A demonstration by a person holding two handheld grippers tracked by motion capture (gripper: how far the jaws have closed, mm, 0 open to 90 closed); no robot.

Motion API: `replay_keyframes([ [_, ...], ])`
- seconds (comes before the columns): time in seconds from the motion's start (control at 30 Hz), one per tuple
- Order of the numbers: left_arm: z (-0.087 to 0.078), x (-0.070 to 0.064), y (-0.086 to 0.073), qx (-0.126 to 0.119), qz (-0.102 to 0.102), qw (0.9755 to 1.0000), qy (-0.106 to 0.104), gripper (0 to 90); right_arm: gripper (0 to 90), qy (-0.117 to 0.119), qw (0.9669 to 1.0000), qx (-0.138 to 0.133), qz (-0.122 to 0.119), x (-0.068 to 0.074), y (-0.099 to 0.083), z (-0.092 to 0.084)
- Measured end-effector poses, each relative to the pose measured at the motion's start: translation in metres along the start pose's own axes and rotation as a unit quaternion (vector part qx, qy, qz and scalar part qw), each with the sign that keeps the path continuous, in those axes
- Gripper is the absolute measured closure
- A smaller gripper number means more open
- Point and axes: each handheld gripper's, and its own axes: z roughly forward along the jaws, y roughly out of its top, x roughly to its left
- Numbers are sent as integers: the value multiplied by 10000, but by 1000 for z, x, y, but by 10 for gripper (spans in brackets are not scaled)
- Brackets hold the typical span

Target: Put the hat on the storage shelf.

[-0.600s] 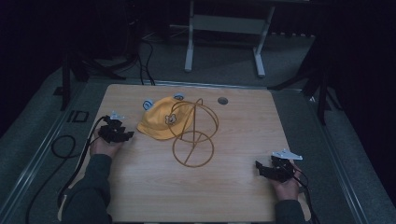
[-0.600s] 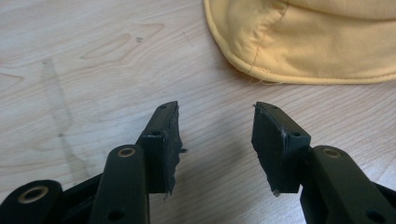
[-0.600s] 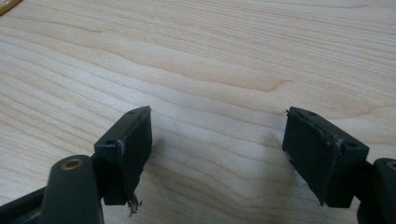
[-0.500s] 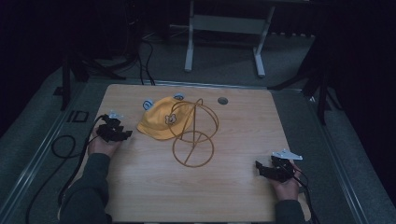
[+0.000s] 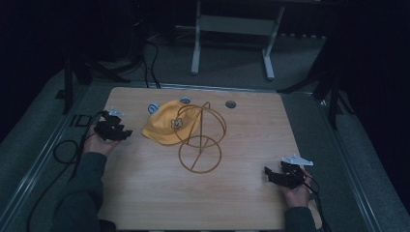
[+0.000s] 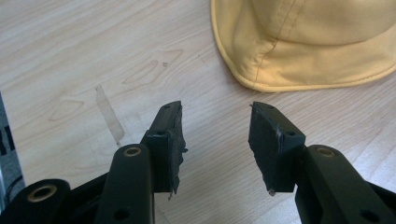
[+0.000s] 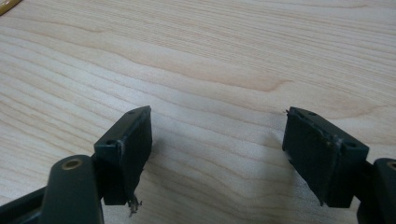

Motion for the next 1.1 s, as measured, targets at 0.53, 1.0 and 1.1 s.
replay_keyframes([
  [0.53, -15, 2, 16, 155, 108, 9992, -357, 566, 240, 0, 10000, 0, -1, 0, 0, 0],
  [1.0, -27, -9, 30, 151, 256, 9969, -735, 571, 240, -1, 10000, 0, -1, 0, 0, 0],
  [1.1, -28, -10, 34, 151, 306, 9966, -751, 571, 240, 0, 10000, 0, -1, 0, 0, 0],
])
